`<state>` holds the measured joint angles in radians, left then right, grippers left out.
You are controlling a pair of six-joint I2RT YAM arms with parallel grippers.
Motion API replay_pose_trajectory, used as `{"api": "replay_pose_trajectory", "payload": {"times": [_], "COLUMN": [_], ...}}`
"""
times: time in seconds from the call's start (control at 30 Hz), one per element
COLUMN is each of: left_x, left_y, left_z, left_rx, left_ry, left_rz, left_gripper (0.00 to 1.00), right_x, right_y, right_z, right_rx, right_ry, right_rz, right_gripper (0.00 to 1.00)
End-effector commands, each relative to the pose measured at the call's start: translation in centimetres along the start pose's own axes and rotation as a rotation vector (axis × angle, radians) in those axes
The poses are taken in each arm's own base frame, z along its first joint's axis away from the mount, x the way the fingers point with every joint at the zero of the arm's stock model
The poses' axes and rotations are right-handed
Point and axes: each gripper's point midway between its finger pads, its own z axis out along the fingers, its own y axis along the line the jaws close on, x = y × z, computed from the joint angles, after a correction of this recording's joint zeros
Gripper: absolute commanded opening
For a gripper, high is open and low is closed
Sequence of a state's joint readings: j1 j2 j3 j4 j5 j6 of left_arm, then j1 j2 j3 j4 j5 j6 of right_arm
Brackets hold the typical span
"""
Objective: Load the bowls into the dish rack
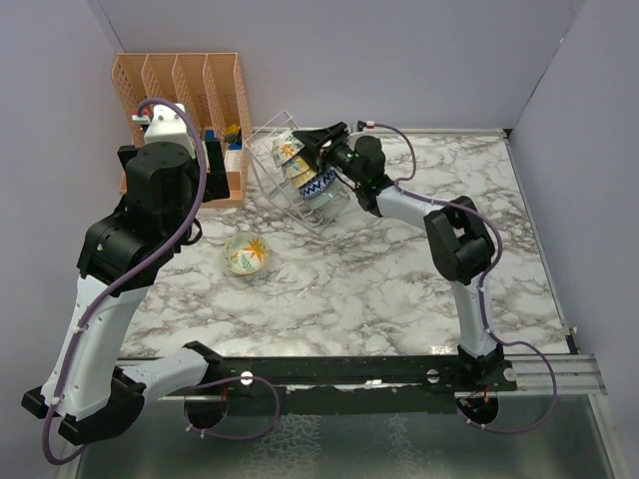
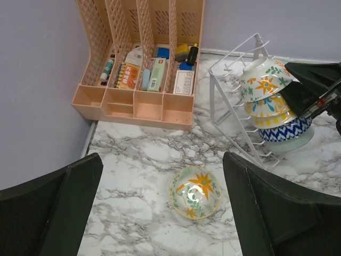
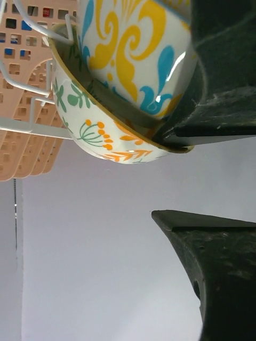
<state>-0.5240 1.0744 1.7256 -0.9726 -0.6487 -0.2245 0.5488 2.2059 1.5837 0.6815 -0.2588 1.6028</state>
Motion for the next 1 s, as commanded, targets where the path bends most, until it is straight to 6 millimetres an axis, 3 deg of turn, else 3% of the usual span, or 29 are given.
{"api": "replay_pose_trajectory", "payload": {"times": [0.0, 0.2, 0.47, 0.63, 0.83, 0.97], "left_x": [-0.5, -0.5, -0.4, -0.7, -1.5, -2.3], "left_y": [0.2, 0.0, -0.2, -0.2, -0.1, 0.0], "left_z": [0.0, 0.0, 0.0, -0.1, -0.6, -1.1], "left_rx": [-0.013, -0.004, 0.004, 0.009, 0.015, 0.024], "left_ry": [-0.022, -0.020, -0.018, -0.024, -0.038, -0.056], "left_rz": [-0.004, -0.008, -0.019, -0.025, -0.055, -0.081], "left_gripper": [0.99, 0.99, 0.99, 0.99, 0.99, 0.99], "right_x": [-0.2, -0.4, -0.5, -0.2, 1.7, 5.0], "right_y": [0.6, 1.2, 0.6, 1.4, 3.0, 3.8], "right_z": [-0.9, -1.3, -3.3, -4.7, -7.4, -9.1], "right_rx": [0.034, 0.049, 0.143, 0.176, 0.249, 0.322], "right_ry": [-0.003, -0.008, -0.022, -0.018, 0.077, 0.188], "right_rz": [-0.011, -0.007, 0.011, -0.035, -0.216, -0.392], "right_gripper": [0.51, 0.53, 0.53, 0.53, 0.54, 0.55]}}
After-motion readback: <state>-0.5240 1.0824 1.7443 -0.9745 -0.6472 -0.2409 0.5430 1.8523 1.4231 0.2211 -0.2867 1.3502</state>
